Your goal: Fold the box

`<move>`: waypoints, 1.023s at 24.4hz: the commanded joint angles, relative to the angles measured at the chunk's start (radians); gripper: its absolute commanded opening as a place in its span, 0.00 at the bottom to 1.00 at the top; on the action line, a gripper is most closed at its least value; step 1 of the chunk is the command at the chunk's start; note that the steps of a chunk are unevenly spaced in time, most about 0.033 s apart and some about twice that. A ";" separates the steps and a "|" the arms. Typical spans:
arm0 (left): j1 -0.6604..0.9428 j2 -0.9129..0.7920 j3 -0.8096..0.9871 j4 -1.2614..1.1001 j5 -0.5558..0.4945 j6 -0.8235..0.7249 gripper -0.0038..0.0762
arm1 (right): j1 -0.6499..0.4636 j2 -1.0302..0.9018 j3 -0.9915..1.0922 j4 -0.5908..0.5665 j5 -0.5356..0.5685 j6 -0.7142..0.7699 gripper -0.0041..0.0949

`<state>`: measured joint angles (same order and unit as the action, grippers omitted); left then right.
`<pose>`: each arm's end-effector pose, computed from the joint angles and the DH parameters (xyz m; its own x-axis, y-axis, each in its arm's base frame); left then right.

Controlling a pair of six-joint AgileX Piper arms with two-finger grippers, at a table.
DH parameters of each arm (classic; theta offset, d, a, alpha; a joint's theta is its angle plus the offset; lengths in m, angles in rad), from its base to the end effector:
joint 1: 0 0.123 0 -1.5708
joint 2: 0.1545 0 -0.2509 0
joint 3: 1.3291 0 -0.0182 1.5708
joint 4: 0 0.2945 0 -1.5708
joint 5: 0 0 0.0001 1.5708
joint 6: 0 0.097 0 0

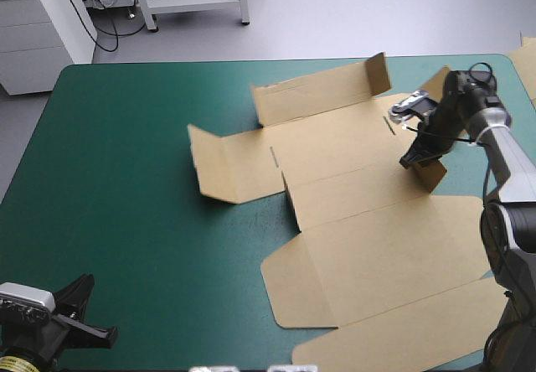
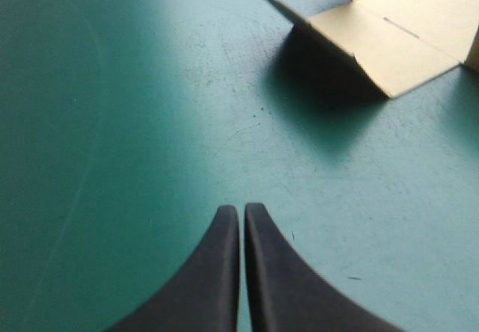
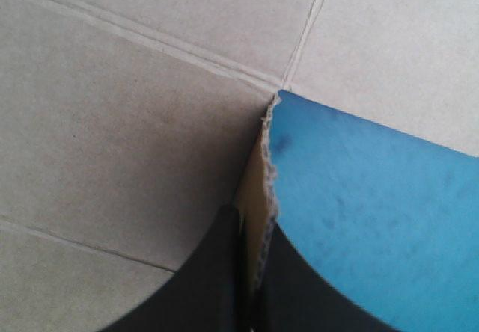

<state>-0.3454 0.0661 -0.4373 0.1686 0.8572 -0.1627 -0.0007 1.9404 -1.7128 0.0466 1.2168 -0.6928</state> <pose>0.0984 -0.0223 0.2877 -0.3704 0.0788 -0.9255 0.2066 0.9784 0.0006 0.4402 0.0039 0.2223 -0.7565 -0.6250 -0.1923 -0.6186 0.7794 -0.0997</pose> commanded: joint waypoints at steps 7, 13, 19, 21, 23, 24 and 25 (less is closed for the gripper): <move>0.002 0.017 -0.019 0.009 -0.067 -0.001 0.06 | 0.314 0.074 -0.370 -0.090 0.034 -0.177 0.02; 0.002 0.017 -0.019 0.007 -0.067 -0.001 0.06 | 0.440 0.134 -0.407 -0.093 0.034 -0.299 0.02; 0.002 0.017 -0.019 0.005 -0.067 -0.001 0.06 | 0.546 0.157 -0.407 -0.097 0.031 -0.356 0.02; 0.002 0.017 -0.019 0.005 -0.067 -0.001 0.06 | 0.583 0.163 -0.407 -0.111 0.010 -0.364 0.02; 0.002 0.017 -0.019 0.005 -0.067 -0.001 0.06 | 0.613 0.168 -0.407 -0.131 -0.023 -0.374 0.02; 0.002 0.017 -0.019 0.003 -0.067 -0.001 0.06 | 0.629 0.169 -0.407 -0.142 -0.041 -0.380 0.02; 0.002 0.017 -0.019 0.003 -0.067 -0.001 0.06 | 0.639 0.171 -0.407 -0.147 -0.052 -0.388 0.02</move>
<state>-0.3454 0.0661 -0.4373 0.1684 0.8572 -0.1627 0.6058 2.1690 -2.0873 -0.0697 1.2201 -1.0441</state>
